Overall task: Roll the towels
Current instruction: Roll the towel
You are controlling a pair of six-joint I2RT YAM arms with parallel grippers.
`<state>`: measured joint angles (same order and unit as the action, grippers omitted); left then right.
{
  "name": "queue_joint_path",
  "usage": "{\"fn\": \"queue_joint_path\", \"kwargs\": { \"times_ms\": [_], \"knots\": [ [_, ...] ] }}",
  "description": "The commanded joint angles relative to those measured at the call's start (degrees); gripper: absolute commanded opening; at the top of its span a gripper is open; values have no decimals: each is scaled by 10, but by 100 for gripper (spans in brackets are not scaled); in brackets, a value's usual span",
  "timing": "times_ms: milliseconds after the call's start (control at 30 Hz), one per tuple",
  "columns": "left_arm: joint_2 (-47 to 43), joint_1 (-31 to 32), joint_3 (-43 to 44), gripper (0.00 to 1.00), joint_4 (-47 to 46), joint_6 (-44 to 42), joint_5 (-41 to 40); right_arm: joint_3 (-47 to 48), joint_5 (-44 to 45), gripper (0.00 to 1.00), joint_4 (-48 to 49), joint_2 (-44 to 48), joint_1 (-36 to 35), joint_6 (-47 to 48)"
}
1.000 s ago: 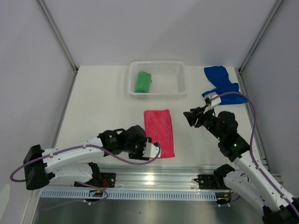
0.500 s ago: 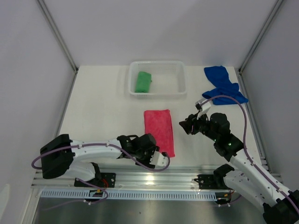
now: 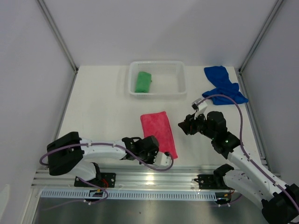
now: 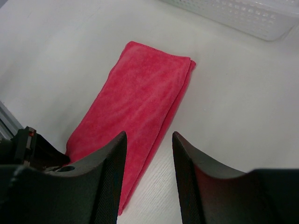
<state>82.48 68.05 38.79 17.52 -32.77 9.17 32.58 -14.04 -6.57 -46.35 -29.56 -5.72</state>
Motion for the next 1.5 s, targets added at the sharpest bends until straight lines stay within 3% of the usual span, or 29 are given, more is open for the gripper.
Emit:
{"fn": "queue_joint_path", "kwargs": {
  "times_ms": [0, 200, 400, 600, 800, 933, 1133, 1233, 1300, 1400, 1467],
  "knots": [
    [15, -15, -23, 4, -14, 14, -48, 13, -7, 47, 10, -5, -1, 29],
    [-69, -56, -6, 1, 33, 0, 19, 21, -63, 46, -50, -1, -13, 153],
    [-69, -141, 19, 1, 71, -6, 115, -6, -82, 46, -96, 33, -51, 349],
    [-67, -176, 40, 0, 82, 2, 161, 0, -96, 46, -146, -64, -106, 432],
    [-59, -201, 47, 1, 84, 24, 189, -30, -66, 46, 15, -165, -233, 415],
    [-66, -217, 43, 1, 86, 30, 198, -16, -45, 46, 3, -212, -272, 429],
    [-59, -238, 45, 1, 88, 43, 226, -20, -19, 46, -12, -205, -307, 410],
    [-56, -255, 49, 1, 92, 47, 240, -29, 38, 45, -4, -180, -344, 354],
    [-57, -274, 50, 1, 97, 47, 262, -53, 64, 45, 48, -109, -353, 324],
    [-54, -289, 46, 1, 101, 42, 268, -108, 79, 48, 117, -24, -353, 297],
    [-50, -291, 45, 1, 102, 38, 275, -122, 82, 49, 128, -19, -354, 297]
  ]
}}
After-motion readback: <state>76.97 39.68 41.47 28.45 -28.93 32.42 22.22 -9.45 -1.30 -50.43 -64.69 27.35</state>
